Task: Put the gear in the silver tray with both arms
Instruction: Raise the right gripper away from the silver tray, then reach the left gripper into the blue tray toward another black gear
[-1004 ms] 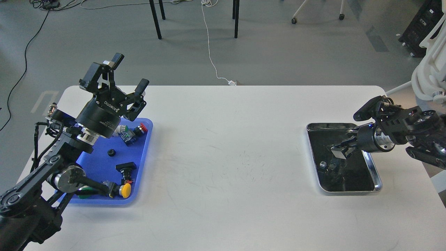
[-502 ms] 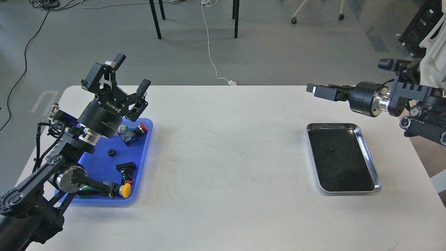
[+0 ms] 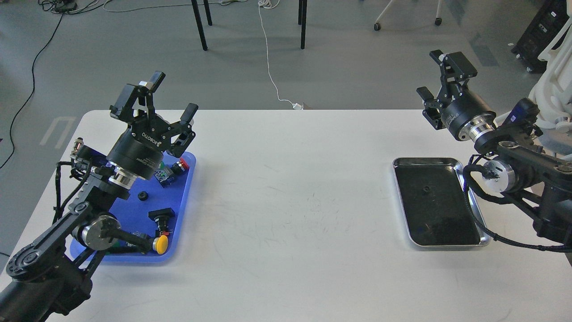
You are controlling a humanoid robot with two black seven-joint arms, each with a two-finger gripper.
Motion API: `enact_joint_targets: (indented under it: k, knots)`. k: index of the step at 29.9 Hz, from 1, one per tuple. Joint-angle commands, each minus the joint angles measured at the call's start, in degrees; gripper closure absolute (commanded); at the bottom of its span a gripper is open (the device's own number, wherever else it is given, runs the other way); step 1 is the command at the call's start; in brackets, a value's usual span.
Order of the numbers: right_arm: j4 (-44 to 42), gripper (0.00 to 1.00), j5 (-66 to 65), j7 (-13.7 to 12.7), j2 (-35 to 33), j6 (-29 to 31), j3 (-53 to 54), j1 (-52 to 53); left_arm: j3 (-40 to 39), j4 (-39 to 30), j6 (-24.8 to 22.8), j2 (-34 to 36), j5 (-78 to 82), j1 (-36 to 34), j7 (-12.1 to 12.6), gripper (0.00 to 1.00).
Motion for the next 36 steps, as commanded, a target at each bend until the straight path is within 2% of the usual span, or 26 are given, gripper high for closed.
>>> enact_joint_targets:
  k: [1,4,12,16,29,36]
  knots:
    - [0.0,0.03,6.3,0.0,1.6,0.2,3.3,-2.7,0.4,0.4,0.2,-0.2,-0.2,-0.9,0.3,0.02]
    - [0.1,0.03,7.0,0.0,2.7,0.4,6.1,-5.7,0.1,2.2,1.0,-0.4,-0.9,-1.4,1.9,0.02]
    - [0.4,0.03,7.1,0.0,3.4,8.9,8.7,-11.2,-0.6,4.3,2.1,-2.8,-2.7,-0.9,7.9,0.02]
    - [0.7,0.03,7.1,0.0,3.3,12.0,8.7,-13.1,-1.7,4.3,2.2,-3.1,-4.4,-0.5,9.8,0.02]
    - [0.6,0.03,6.9,0.0,2.9,18.7,9.3,-16.1,-1.3,3.8,3.1,-1.7,-4.1,-0.6,9.3,0.02]
    - [0.7,0.03,6.5,0.0,3.4,18.9,8.8,-16.4,-1.4,3.7,3.0,-0.3,-4.0,-0.6,9.3,0.02]
